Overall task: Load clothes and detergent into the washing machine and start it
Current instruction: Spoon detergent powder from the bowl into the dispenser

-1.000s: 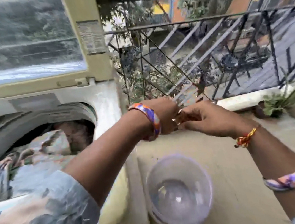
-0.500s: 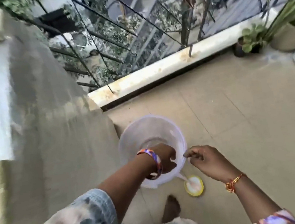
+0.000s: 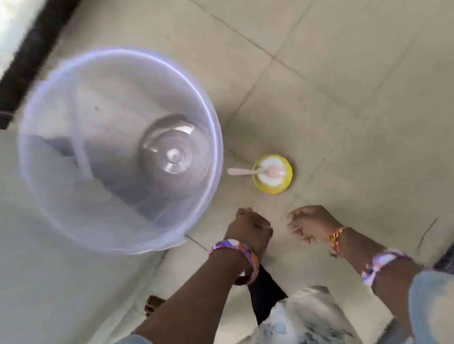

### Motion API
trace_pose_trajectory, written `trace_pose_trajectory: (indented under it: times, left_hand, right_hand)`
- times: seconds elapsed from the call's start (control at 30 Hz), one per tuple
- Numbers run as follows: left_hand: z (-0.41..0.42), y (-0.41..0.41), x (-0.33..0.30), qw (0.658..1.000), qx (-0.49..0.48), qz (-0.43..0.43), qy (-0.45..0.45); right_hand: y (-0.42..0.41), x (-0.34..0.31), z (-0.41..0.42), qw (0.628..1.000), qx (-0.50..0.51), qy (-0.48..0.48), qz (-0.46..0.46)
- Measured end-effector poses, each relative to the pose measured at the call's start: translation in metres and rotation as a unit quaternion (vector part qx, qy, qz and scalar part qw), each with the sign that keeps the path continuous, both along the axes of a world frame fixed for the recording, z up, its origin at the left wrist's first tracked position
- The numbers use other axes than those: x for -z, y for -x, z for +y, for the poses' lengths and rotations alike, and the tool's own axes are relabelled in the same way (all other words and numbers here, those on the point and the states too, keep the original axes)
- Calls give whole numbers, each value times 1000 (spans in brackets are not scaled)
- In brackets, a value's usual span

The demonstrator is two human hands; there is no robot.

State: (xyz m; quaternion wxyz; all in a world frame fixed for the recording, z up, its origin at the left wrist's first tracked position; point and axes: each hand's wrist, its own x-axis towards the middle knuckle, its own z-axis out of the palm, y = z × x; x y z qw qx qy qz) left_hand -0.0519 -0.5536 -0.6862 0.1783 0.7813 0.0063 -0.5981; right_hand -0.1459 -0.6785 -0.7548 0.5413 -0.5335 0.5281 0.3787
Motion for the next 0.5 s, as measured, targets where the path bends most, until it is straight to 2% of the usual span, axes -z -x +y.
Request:
trace_pose_trajectory:
  times: [0.07,0.2,0.23,0.37,0.43,0.47,0.5]
  left_hand:
    - [-2,1,38,1000,-26,9,-8]
    - [-7,-12,90,993,-116,27,-6]
    - [-5,-14,102,992,-125,25,-6]
    - [5,-19,123,990,-142,23,6]
    - [11,-21,123,992,-125,26,-6]
    - [14,-23,119,992,-121,27,-18]
    - [15,-24,115,993,-117,28,-22]
  right_hand:
    - [1,45,-3,998,43,35,5]
    - [-18,126,-3,980,189,60,10]
    - [-23,142,-1,979,191,64,13]
    - [-50,186,-27,980,129,151,-11]
    - [-51,186,-19,980,66,188,6]
    - [-48,186,-5,968,-3,250,-7]
    - [-32,186,13,941,-71,330,-16]
